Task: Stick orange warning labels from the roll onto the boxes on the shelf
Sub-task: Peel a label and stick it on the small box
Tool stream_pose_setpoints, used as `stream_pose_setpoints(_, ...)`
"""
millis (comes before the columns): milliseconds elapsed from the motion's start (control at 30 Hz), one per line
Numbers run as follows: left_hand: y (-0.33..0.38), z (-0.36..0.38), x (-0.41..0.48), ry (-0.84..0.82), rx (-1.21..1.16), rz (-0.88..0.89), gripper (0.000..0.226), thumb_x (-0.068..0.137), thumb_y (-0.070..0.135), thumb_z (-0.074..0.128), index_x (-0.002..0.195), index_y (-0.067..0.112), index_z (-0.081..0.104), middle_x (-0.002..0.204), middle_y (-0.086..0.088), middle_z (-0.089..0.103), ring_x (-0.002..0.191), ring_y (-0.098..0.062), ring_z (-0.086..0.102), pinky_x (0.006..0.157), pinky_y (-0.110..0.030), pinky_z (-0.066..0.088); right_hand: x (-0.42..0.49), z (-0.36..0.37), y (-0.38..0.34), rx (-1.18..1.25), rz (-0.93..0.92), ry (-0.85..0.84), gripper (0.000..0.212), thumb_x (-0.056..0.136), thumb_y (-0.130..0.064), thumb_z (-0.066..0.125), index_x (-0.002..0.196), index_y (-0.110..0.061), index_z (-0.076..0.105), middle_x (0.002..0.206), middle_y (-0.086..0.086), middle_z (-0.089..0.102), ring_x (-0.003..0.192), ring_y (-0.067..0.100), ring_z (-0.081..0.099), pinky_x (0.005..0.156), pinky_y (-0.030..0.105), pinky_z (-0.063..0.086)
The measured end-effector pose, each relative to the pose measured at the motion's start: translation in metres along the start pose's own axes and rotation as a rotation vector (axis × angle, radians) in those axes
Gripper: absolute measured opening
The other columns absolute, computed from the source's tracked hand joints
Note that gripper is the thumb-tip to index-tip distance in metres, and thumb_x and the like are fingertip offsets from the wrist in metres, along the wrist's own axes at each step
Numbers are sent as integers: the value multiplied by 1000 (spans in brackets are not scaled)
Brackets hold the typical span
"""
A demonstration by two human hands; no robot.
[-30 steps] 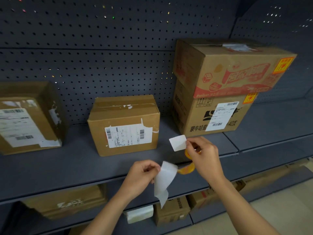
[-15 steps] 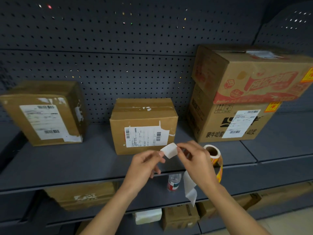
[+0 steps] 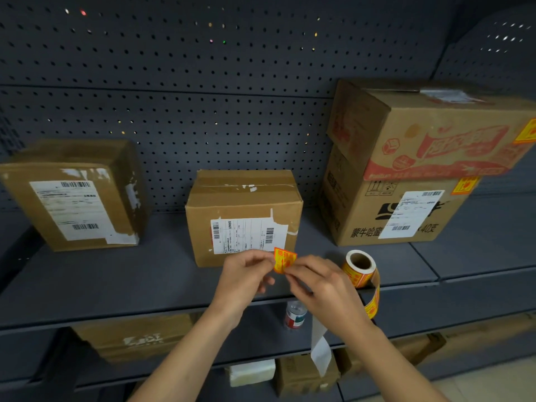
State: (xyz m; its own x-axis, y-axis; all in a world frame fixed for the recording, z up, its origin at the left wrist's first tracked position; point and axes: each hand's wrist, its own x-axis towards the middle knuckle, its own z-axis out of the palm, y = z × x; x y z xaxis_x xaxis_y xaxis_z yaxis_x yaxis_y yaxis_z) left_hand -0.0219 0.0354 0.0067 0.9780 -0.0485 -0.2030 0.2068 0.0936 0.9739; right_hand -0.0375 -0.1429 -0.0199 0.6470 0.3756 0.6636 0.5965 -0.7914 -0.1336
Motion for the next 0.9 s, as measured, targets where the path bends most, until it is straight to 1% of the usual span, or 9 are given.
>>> stream_pose_setpoints(167, -2, 4, 2, 14, 96, 87, 15, 91, -3, 63, 87, 8, 73, 70, -6, 70, 54, -7, 60, 49, -20, 44, -5, -5, 5, 36, 75, -3, 25, 90, -33, 68, 107, -16, 73, 103, -1, 67, 88, 17, 66, 75, 33, 56)
stream_pose_setpoints(233, -2, 4, 3, 40, 90, 125, 17, 91, -5, 62, 85, 9, 72, 68, -6, 69, 53, -7, 60, 48, -19, 44, -5, -10, 6, 128, 188, -8, 34, 89, -41, 69, 114, -18, 70, 107, -4, 64, 94, 8, 63, 81, 24, 53)
stream_pose_setpoints(300, -2, 4, 4, 59, 79, 157, 19, 91, -5, 63, 84, 10, 72, 68, -3, 70, 54, -8, 60, 48, -19, 44, -3, -15, 3, 279, 367, 20, 37, 88, -44, 68, 116, -20, 68, 103, -11, 60, 94, -3, 57, 81, 11, 46)
stream_pose_setpoints(400, 0, 3, 4, 67, 57, 180, 19, 91, -3, 64, 83, 12, 72, 68, 1, 71, 54, -9, 59, 48, -20, 44, 4, -16, 3, 506, 651, 55, 26, 88, -36, 68, 108, -20, 71, 96, -10, 67, 92, 0, 61, 77, 14, 49)
stream_pose_setpoints(500, 1, 3, 3, 71, 46, 201, 17, 91, -1, 65, 85, 13, 73, 72, 0, 73, 53, -10, 59, 49, -21, 45, 10, -16, -1, 792, 806, 72, 11, 92, -21, 67, 101, -18, 73, 89, -6, 74, 84, 2, 66, 75, 18, 51)
stream_pose_setpoints(633, 2, 5, 3, 68, 45, 223, 18, 91, -1, 66, 86, 14, 74, 73, -1, 73, 55, -11, 60, 50, -22, 46, 16, -15, -4, 873, 800, 80, 9, 92, -12, 67, 97, -9, 74, 78, -3, 72, 69, -2, 61, 66, 14, 49)
stream_pose_setpoints(733, 3, 6, 2, 73, 92, 262, 20, 91, 1, 67, 85, 18, 74, 77, -1, 75, 58, -10, 63, 52, -19, 47, 20, -13, 0, 854, 797, 89, 7, 92, -10, 68, 92, -8, 74, 77, -3, 71, 70, -1, 62, 66, 14, 49)
stream_pose_setpoints(833, 3, 5, 2, 110, 366, 414, 22, 91, 9, 68, 88, 29, 75, 84, 14, 76, 73, 0, 69, 68, -15, 53, 23, -10, 2, 766, 747, 53, 8, 93, -13, 67, 91, -16, 74, 86, -4, 73, 83, 6, 68, 75, 17, 52)
stream_pose_setpoints(900, 4, 2, 3, 148, 587, 504, 14, 93, 17, 67, 100, 26, 75, 93, 16, 75, 77, 2, 68, 74, -15, 53, 24, -10, 2, 749, 724, 72, 8, 94, -14, 66, 91, -17, 72, 88, -3, 72, 84, 7, 67, 77, 19, 52)
